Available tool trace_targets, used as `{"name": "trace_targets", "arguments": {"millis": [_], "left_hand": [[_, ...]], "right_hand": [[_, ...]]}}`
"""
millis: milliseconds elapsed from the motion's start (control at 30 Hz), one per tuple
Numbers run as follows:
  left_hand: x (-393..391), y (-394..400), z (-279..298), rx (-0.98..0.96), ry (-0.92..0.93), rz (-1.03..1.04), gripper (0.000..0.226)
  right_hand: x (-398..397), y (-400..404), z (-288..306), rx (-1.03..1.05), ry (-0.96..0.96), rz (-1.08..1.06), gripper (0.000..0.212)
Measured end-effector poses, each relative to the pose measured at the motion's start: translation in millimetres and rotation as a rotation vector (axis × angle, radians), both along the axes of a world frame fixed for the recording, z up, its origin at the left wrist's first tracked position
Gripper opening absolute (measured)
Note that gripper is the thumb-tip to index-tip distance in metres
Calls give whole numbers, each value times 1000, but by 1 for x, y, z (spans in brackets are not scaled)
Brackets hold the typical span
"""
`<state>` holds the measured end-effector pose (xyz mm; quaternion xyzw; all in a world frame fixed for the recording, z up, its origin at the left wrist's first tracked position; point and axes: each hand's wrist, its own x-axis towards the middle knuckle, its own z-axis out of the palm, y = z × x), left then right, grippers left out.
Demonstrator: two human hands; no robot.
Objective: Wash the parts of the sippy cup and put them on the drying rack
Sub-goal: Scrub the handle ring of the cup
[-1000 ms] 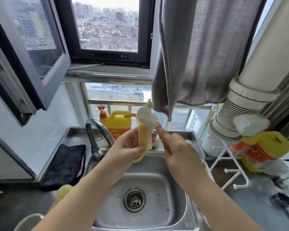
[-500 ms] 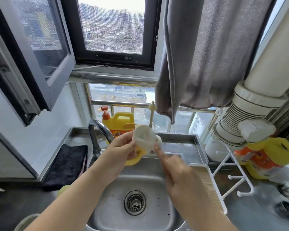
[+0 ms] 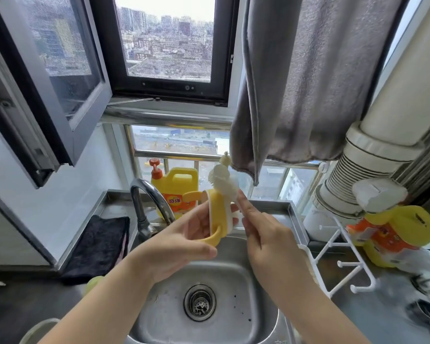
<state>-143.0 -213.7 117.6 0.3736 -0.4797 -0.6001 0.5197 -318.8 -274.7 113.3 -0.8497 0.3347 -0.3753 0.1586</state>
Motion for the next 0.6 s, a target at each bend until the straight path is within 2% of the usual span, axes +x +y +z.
{"name": "trace_targets", "arguments": {"millis": [100,167,233,333,433,500,600], "left_hand": [[-3,3,-4,-13,-138,64,78],[-4,2,-3,-57,-164,129,70],[-5,-1,-1,-86,-106,206,68],[-3,-5,1,58,128,335,81],[-3,-6,-5,135,163,373,77],[-11,-7,-7,156,150,340,74],[-17,-11,-2,132,204,329,75]], "right_hand": [[5,2,-3,22,-4,27,52],[5,3,-3,48,-33,53,52],[4,8,-6,55,-18,77,55],[-5,30,-19,11,126,65,60],[-17,41,-29,14,253,40,62],[-9,28,-18,-23,239,9,66],[4,7,-8,71,105,14,60]]}}
